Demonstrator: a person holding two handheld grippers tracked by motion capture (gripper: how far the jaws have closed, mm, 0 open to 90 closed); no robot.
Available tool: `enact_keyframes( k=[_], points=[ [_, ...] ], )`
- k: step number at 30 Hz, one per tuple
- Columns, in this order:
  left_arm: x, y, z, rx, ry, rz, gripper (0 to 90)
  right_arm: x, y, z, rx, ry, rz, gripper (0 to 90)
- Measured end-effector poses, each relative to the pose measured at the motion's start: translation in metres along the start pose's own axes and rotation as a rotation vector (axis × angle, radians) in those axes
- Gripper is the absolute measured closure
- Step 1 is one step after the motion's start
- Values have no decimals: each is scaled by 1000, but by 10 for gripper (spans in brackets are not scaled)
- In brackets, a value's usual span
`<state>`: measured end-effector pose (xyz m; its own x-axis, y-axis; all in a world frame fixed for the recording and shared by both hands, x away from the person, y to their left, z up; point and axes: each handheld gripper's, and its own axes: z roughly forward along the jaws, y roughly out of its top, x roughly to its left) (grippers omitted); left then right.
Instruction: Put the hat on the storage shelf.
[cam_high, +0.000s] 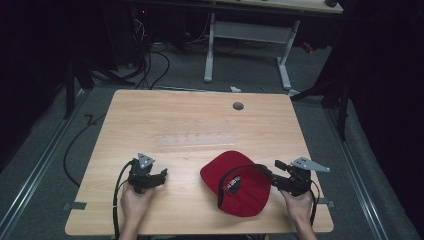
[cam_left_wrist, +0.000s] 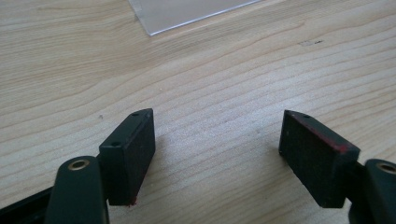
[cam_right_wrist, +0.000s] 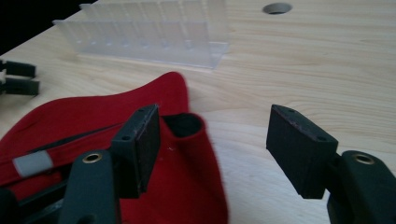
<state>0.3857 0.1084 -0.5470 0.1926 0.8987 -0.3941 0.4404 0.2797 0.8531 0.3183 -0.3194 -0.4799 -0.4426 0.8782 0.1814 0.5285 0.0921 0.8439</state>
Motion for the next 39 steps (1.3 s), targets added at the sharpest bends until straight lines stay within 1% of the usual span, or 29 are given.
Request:
enact_keyframes(
  k=[2,3,5,6,8,9,10,11,15,19,20,21,22,25,28,30,33,36,39],
  points=[
    [0,0,0,1,0,1,272,4,0,4,10,9,-22,347],
    [0,0,0,1,0,1,272,4,0,4,10,9,-22,347],
    [0,0,0,0,0,0,272,8,-1,9,26,12,-39,344],
    [0,0,0,0,0,0,272,9,-2,14,47,20,-42,345],
    [0,0,0,0,0,0,272,9,-4,20,65,30,-34,346],
    [0,0,0,0,0,0,272,9,-4,20,65,30,-34,346],
    [0,0,0,0,0,1,272,11,-5,25,85,32,-47,348],
    [0,0,0,0,0,1,272,11,-5,25,85,32,-47,348],
    [0,0,0,0,0,1,272,12,-8,36,129,45,-43,353],
    [0,0,0,0,0,0,272,12,-8,42,142,49,-56,358],
    [0,0,0,0,0,0,272,12,-8,45,152,54,-57,359],
    [0,0,0,0,0,1,272,12,-8,45,152,54,-57,359],
    [0,0,0,1,0,1,272,13,-8,48,159,67,-51,360],
    [0,0,0,1,0,1,272,13,-8,51,167,78,-60,360],
    [0,0,0,1,0,1,271,13,-9,55,176,93,-59,361],
    [0,0,0,1,-1,2,269,14,-10,59,187,97,-66,365],
    [0,0,0,2,-1,2,269,13,-11,61,193,99,-60,368],
    [0,0,0,3,-1,2,268,13,-12,63,199,102,-61,392],
    [0,0,0,3,-2,3,267,12,-12,63,203,102,-68,457]
  ],
)
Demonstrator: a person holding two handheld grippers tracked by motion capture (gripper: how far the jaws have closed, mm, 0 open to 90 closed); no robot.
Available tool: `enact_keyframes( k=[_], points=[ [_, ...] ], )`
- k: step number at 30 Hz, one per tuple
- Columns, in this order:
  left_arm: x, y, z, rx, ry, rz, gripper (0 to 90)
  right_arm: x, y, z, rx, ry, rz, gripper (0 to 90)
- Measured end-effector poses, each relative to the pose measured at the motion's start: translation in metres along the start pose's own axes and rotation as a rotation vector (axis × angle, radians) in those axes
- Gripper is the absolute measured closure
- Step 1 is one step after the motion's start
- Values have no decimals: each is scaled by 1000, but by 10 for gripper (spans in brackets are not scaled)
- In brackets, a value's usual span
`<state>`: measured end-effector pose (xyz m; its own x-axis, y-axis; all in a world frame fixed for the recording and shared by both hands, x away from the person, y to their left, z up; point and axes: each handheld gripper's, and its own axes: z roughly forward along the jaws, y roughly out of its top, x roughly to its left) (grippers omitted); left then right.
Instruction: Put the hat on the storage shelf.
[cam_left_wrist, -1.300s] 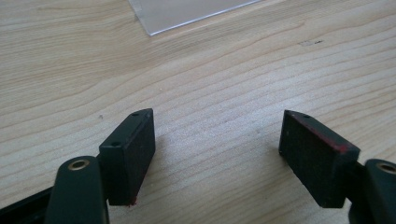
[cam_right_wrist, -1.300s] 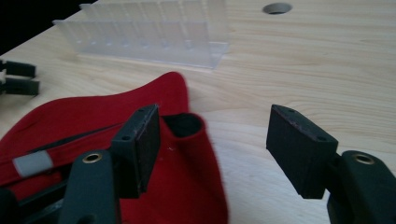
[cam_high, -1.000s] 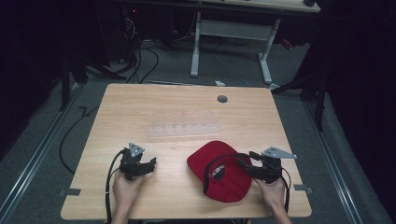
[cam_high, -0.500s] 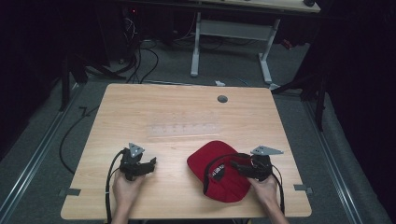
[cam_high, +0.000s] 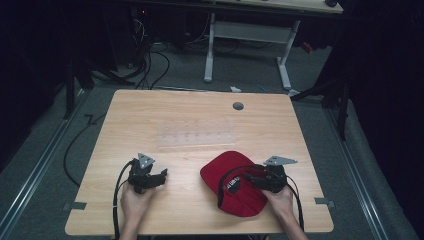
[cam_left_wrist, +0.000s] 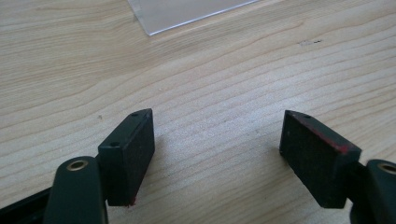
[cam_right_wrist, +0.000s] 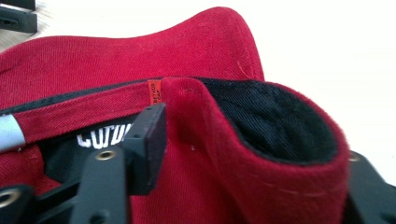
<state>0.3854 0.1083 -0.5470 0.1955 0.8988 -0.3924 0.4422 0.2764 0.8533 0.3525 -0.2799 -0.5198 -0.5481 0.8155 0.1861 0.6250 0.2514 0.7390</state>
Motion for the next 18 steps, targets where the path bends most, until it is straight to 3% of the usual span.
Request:
enact_keyframes(
  k=[3,7,11,18],
  points=[
    [0,0,0,0,0,-1,267,0,-2,2,26,-13,-11,567],
    [0,0,0,1,0,0,265,0,-4,2,33,-12,-29,645],
    [0,0,0,3,-2,2,267,-1,-6,0,33,26,-49,768],
    [0,0,0,3,-5,3,273,0,-5,-3,35,52,-60,824]
  ],
)
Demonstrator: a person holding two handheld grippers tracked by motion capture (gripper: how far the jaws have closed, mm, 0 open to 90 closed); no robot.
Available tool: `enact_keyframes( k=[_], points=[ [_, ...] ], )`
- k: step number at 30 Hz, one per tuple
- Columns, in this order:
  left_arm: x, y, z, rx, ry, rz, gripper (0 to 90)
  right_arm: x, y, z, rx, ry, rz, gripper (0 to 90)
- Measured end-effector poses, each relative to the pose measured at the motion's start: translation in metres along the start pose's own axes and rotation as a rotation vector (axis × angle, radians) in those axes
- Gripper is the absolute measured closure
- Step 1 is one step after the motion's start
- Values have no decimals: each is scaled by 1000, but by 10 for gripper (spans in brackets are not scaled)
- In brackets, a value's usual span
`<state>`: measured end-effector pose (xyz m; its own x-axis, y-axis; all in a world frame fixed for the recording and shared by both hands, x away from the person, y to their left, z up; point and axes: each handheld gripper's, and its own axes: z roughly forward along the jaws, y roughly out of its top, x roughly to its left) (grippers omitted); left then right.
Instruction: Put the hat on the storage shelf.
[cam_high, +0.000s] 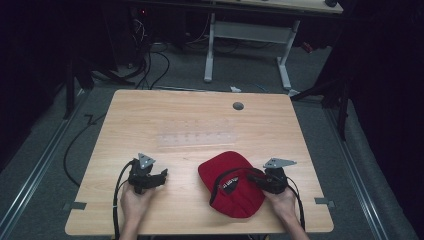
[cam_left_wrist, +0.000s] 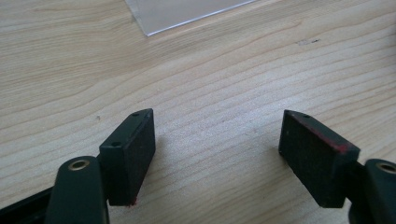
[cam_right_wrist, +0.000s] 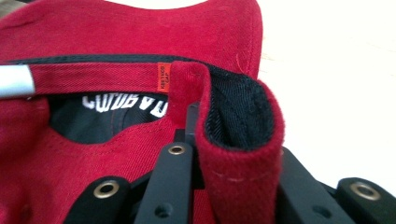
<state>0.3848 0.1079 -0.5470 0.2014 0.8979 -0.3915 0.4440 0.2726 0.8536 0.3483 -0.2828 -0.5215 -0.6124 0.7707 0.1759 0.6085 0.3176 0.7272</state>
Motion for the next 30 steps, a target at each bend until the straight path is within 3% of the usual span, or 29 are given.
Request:
enact_keyframes(
  k=[14,23,30],
  points=[
    [0,0,0,0,1,-2,271,3,7,-16,-38,21,50,842],
    [0,0,0,2,-1,-2,268,8,18,-27,-80,27,31,845],
    [0,1,2,2,-1,-1,256,8,23,-32,-97,45,44,846]
  ],
)
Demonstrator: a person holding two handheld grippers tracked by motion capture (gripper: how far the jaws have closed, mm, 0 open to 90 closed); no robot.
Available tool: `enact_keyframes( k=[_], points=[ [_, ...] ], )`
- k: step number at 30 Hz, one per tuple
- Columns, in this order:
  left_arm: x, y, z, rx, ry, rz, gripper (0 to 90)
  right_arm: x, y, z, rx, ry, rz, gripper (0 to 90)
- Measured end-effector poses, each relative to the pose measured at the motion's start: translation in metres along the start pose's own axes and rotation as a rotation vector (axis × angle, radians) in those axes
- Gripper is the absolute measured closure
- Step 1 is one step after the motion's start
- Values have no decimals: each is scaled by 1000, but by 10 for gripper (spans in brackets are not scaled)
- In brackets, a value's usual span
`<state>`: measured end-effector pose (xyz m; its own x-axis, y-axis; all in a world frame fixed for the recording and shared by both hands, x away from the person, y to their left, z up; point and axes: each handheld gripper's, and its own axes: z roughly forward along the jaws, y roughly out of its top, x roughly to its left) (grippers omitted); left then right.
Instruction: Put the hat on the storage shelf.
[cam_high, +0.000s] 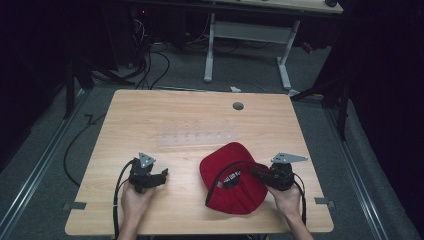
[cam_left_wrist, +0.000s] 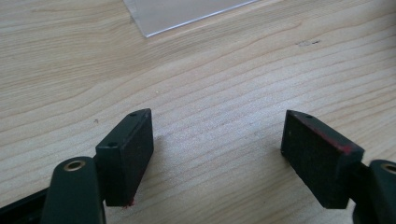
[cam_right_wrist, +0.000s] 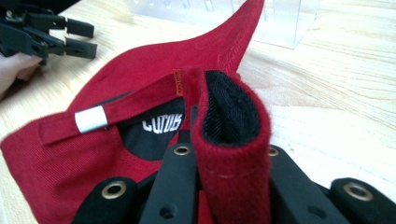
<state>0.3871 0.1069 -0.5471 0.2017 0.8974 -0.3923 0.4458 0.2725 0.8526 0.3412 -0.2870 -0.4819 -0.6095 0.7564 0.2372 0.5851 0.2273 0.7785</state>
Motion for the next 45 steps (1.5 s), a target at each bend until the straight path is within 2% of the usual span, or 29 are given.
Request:
enact_keyframes(
  k=[7,17,19,21,25,29,32,38,45],
  points=[
    [-1,0,0,7,-10,0,241,0,5,-6,-14,10,12,846],
    [-11,-7,-5,23,-67,68,246,0,16,-13,-41,33,34,846],
    [-17,-9,-7,27,-92,91,245,0,17,-13,-43,41,43,846],
    [-19,-10,-9,27,-104,96,245,-1,17,-12,-42,47,52,847],
    [-32,-9,-16,19,-163,104,243,-1,18,-12,-41,47,57,846],
    [-48,-10,-22,22,-217,156,235,1,22,-12,-43,51,63,846],
    [-60,-12,-25,24,-258,174,228,1,26,-12,-45,56,65,847],
    [-78,-18,-30,35,-310,229,215,4,31,-8,-37,63,70,846],
    [-91,-21,-31,36,-340,248,204,6,36,-4,-32,77,71,846]
  ],
)
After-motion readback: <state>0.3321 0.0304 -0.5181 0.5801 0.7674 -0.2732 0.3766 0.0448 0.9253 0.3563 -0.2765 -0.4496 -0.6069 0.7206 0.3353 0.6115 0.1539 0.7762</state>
